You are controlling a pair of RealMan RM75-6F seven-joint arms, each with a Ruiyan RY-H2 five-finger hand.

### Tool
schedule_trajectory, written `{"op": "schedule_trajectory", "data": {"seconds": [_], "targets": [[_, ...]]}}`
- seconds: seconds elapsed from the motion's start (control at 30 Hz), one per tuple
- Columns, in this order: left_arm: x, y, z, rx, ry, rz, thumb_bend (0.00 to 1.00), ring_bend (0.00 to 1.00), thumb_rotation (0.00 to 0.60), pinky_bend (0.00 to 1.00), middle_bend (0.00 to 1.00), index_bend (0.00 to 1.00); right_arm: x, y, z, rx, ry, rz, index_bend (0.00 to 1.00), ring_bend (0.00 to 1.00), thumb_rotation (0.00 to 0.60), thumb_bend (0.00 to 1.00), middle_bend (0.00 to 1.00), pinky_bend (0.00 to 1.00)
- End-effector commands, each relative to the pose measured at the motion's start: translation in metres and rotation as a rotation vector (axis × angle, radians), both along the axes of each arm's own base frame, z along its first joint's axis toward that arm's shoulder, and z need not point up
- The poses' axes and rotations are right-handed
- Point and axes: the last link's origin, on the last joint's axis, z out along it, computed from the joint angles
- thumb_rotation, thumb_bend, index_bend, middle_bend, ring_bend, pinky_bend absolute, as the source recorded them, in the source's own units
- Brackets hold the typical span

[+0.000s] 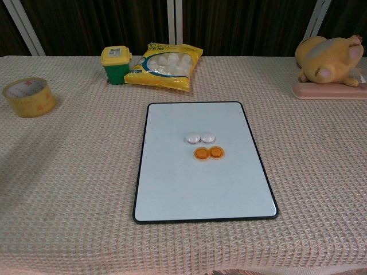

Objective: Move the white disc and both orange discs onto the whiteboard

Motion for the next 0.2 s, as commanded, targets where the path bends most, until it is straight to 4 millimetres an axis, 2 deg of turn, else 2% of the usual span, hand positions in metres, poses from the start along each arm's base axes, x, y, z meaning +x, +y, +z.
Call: {"op": "schedule_trajectory", "data": {"seconds": [0.03, 0.2], "targets": [[-0.0273, -0.0086, 0.0188, 0.042, 0.029, 0.058, 0.09, 0.00, 0.293, 0.13, 0.02, 0.11, -0.0021, 0.0018, -0.0009, 0.003, 0.002, -0.011, 0.00, 0.00, 0.600, 0.20, 0.00, 0.00], [-0.0363, -0.0101, 0.0242, 0.048, 0.045, 0.091, 0.09, 0.00, 0.287, 0.12, 0.02, 0.11, -0.0029, 0.0040, -0.0022, 0.006, 0.004, -0.021, 0.00, 0.00, 0.600, 0.20, 0.00, 0.00]]}}
